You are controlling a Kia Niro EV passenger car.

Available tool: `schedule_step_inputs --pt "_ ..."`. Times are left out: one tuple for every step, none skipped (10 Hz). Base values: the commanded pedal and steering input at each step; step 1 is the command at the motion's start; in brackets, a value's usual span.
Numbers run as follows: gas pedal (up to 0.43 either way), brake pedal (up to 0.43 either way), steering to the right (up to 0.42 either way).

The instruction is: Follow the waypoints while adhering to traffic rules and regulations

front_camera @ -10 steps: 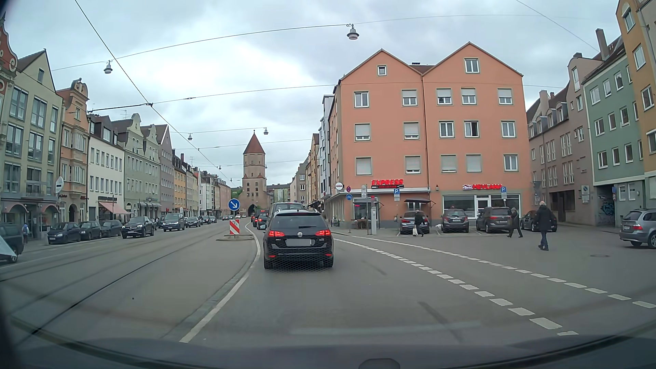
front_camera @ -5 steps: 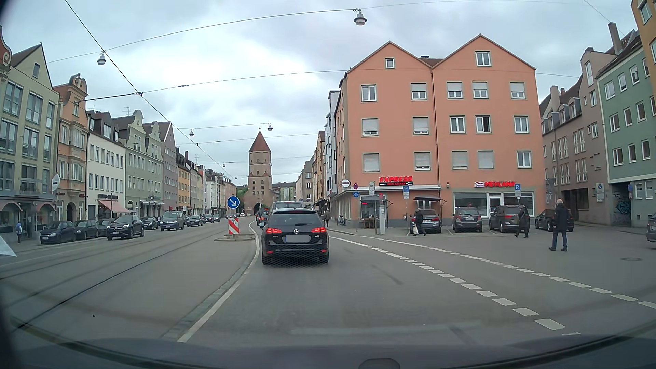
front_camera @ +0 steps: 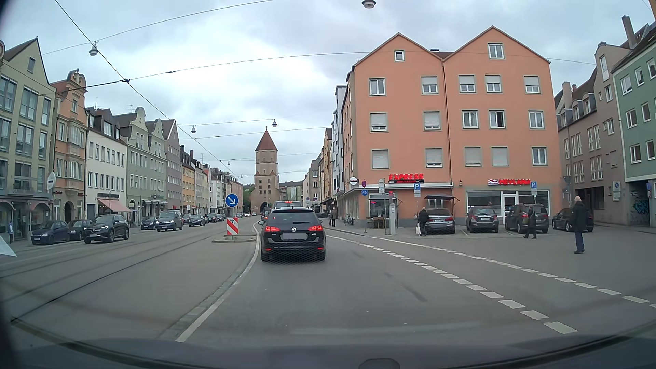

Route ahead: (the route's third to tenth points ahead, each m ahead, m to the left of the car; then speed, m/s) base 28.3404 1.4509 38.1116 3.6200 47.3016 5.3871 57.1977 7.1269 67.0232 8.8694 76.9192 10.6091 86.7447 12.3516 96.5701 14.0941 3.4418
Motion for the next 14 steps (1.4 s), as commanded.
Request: schedule_step_inputs --pt "0.13 0.0 -0.055" --pt "0.098 0.0 -0.064" --pt "0.079 0.0 -0.068" --pt "0.067 0.0 -0.068" --pt "0.067 0.0 -0.067" --pt "0.059 0.0 -0.066" --pt "0.047 0.0 -0.065" --pt "0.039 0.0 -0.063" --pt "0.039 0.0 -0.063" --pt "0.028 0.0 -0.063" --pt "0.028 0.0 -0.063" --pt "0.028 0.0 -0.063" --pt "0.028 0.0 -0.063" --pt "0.028 0.0 -0.063"
